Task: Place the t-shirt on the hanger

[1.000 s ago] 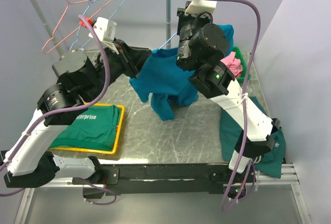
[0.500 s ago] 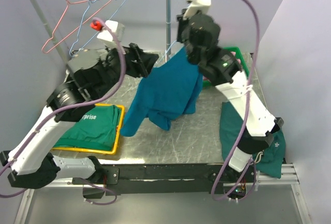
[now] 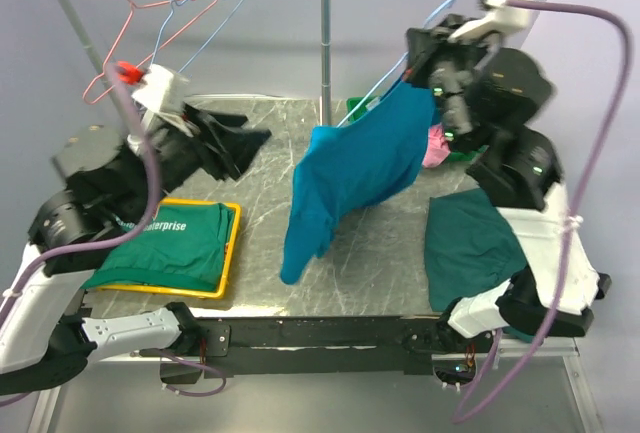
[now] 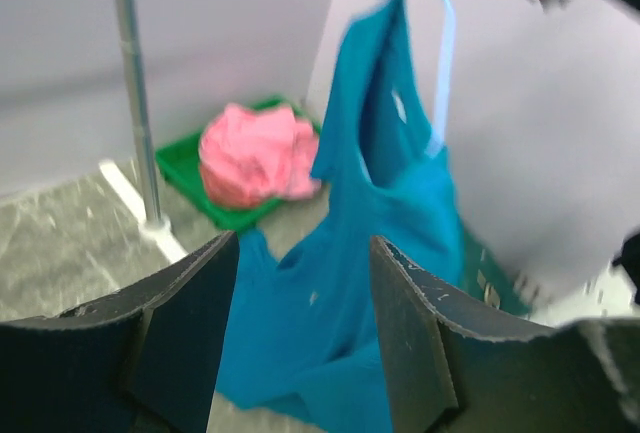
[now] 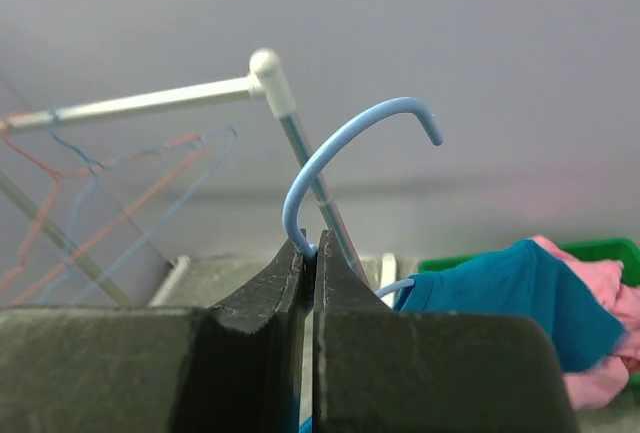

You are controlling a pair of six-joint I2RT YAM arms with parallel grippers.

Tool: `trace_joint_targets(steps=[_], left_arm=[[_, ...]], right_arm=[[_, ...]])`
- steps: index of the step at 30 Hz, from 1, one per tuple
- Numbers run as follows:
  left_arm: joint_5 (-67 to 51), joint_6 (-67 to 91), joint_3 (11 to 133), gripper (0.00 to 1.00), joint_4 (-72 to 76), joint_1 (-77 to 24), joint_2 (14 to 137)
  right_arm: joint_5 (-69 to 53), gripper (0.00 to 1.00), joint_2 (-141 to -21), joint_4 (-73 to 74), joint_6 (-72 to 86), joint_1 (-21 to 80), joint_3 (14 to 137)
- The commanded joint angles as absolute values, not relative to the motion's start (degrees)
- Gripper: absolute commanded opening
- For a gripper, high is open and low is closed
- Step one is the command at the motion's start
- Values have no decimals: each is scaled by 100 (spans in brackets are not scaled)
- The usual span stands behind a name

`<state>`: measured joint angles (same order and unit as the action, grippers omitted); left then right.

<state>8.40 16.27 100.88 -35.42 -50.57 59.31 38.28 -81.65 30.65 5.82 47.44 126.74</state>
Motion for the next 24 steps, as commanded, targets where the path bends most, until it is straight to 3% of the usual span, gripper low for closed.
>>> trace_joint_targets(steps=[1,7,11,16,20,24], left_arm=[[54,1398,9713,60,-3999,-5036,5854],[-448,1371,9317,56,-4060,-5045,5888],[-326,1362,9264,46,-4271,-5036,6055],[-17,1319,9202,42,-4421,-5054,6266],[-17,1266,9255,30,-4447,-5045,6424],[-26,1169,9457,27,-4421,-5045,6696]], right_arm=[[3972,0,-8508,2961,686,4764,12445],[4262,0,-8429,2752,598,4887,11963],[4315,0,-8394,2707,589,4904,11821],[4368,0,-8402,2698,545,5001,11847],[4544,0,-8446,2681,422,5150,11865],[4719,0,-8402,2567,317,5422,11769]])
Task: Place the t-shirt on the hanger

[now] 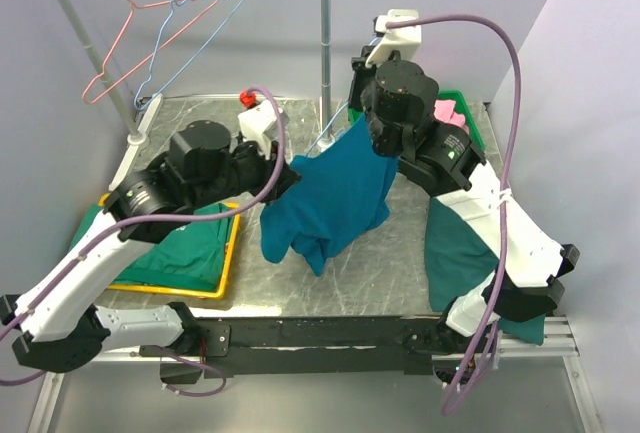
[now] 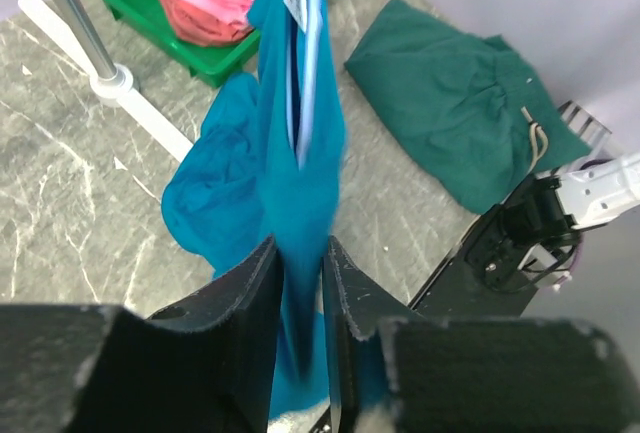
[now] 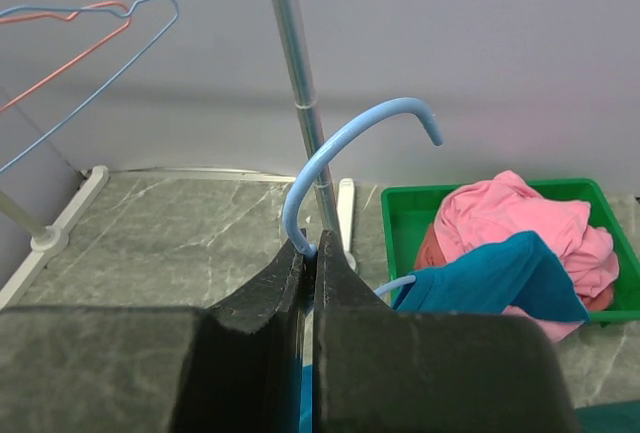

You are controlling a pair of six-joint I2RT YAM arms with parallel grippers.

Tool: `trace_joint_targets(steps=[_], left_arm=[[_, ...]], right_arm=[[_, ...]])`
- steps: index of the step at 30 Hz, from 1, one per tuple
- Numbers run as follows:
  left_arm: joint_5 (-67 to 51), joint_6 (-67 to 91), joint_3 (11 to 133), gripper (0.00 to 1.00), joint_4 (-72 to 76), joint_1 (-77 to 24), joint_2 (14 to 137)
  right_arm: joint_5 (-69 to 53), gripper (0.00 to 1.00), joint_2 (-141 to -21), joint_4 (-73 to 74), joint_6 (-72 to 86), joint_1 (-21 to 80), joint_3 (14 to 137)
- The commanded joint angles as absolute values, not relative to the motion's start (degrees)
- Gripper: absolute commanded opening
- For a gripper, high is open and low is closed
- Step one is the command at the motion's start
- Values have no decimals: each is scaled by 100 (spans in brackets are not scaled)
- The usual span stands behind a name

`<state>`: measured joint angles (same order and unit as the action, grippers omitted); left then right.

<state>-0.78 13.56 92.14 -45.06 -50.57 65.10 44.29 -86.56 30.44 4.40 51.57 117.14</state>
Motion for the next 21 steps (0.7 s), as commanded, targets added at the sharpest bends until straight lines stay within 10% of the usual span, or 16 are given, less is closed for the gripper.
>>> trace_joint_targets(steps=[1,14,21], left_arm=[[-18,1125,9561,26,-4412,-5045,6758],[167,976,9931,13,-3876,-5045,7198],[167,905,10177,45,-3832,-5045,7129]], right_arm=[[4737,0,-8411,2558,299,5475,11769],[5089,0,-8534,2531,114,6214,11996],[5264,0,-8692,2479,-113,6232,12076]])
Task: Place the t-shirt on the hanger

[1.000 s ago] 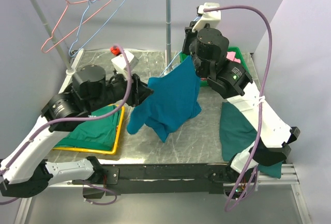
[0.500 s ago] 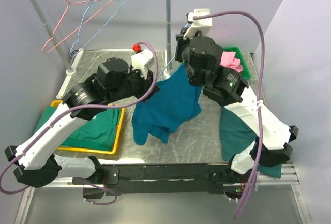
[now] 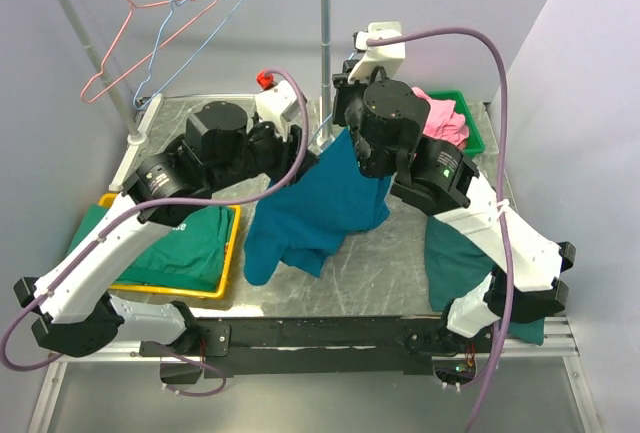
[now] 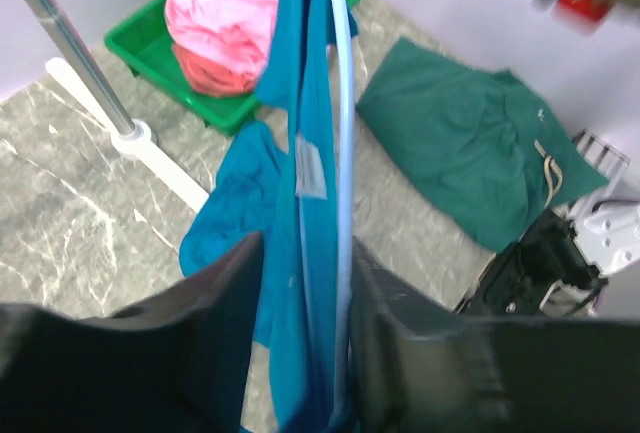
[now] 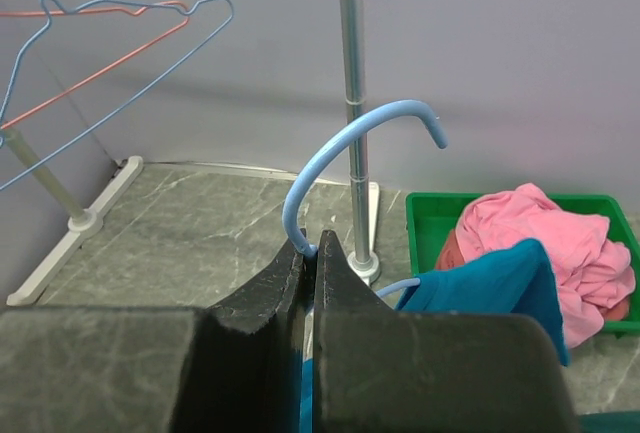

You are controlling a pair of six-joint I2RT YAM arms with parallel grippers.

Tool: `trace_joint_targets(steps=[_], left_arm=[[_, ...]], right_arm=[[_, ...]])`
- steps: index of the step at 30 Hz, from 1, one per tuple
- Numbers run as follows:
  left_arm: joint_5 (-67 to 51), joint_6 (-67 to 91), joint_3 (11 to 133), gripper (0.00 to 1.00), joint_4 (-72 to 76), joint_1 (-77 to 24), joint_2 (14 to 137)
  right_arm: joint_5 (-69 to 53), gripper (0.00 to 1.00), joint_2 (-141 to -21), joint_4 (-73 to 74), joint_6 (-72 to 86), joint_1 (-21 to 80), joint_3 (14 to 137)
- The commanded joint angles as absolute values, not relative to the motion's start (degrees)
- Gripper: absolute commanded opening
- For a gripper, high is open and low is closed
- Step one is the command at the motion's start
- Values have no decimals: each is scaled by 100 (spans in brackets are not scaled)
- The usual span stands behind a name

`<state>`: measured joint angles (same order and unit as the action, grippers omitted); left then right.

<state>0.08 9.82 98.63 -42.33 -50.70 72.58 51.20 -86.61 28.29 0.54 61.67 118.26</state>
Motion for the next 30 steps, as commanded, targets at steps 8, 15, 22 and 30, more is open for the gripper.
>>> trace_joint_targets(steps=[8,15,22,30], left_arm=[[650,747,10081,53,-4621,-5045,6426],[413,817,9879,47,-5220,-5045,6187],[440,809,9615,39,-5054,-5045,6372],[422,826,9493,17,-4817,-5054,6530]], right_arm=[[5045,0,-8754,2672,-70,5889,12278],[5133,0,-8930,2681,-211,5792,12392],[5089,0,-9018,2865,-79,5792,12481],[5036,0,-8965,2883,-9,5810,12313]])
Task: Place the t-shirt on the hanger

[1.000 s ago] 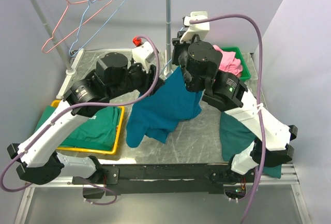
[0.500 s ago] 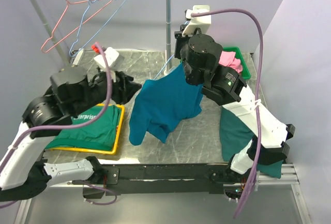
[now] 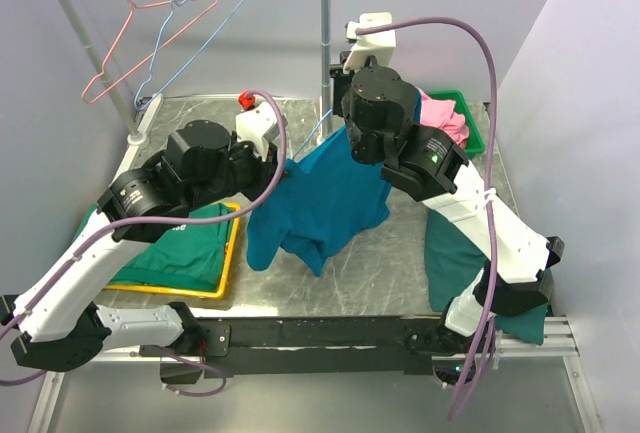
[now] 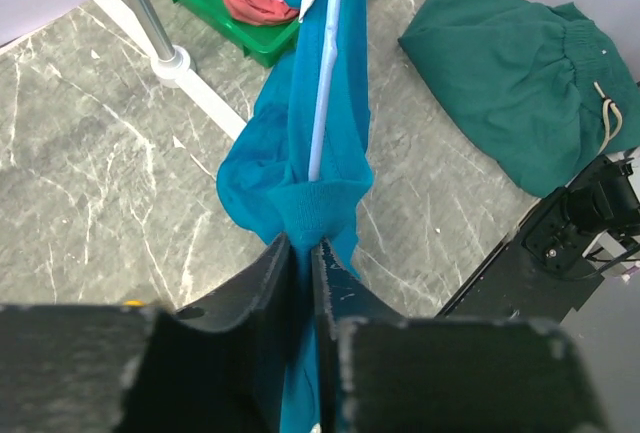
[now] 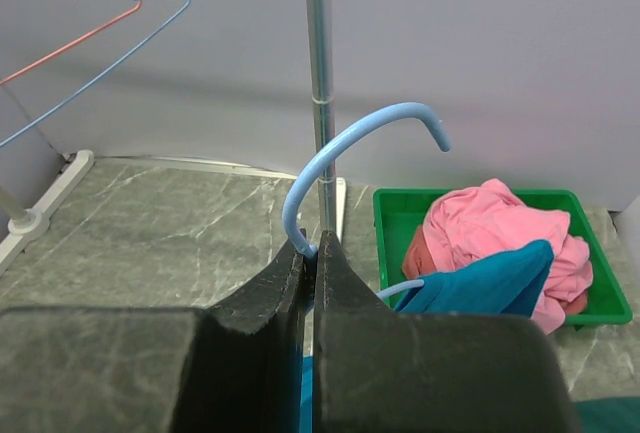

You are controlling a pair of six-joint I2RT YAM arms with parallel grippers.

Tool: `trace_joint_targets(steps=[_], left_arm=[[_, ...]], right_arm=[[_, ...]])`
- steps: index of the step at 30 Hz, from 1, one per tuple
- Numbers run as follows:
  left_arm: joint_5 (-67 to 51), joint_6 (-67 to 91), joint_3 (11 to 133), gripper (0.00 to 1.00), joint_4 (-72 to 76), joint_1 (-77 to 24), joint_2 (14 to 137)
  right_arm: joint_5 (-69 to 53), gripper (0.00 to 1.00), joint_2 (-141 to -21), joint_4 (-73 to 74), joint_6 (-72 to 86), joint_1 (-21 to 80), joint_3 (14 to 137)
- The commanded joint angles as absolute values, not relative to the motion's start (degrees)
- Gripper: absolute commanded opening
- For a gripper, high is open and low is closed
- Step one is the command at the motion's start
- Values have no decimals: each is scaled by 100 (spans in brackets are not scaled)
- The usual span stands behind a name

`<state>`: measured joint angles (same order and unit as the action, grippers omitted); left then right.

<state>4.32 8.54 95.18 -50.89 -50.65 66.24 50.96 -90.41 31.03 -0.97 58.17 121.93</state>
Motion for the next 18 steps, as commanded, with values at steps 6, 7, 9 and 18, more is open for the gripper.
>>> trace_joint_targets(steps=[6,7,9,18], left_arm=[[475,853,9466,14,-4483,-5054,6495],[483,853,9475,12,-4439,-5054,6495],[492,826,9501,11,-4316,-5054,6513],[536,844,9422,10,-3753,-5045,6478]], right_arm=[[5001,0,-9017,2936,123,5923,12340],[5001,0,-9026,2944,123,5941,12366],[4992,0,-9053,2971,141,5968,12419],[4966,0,-9026,3059,246,6064,12480]])
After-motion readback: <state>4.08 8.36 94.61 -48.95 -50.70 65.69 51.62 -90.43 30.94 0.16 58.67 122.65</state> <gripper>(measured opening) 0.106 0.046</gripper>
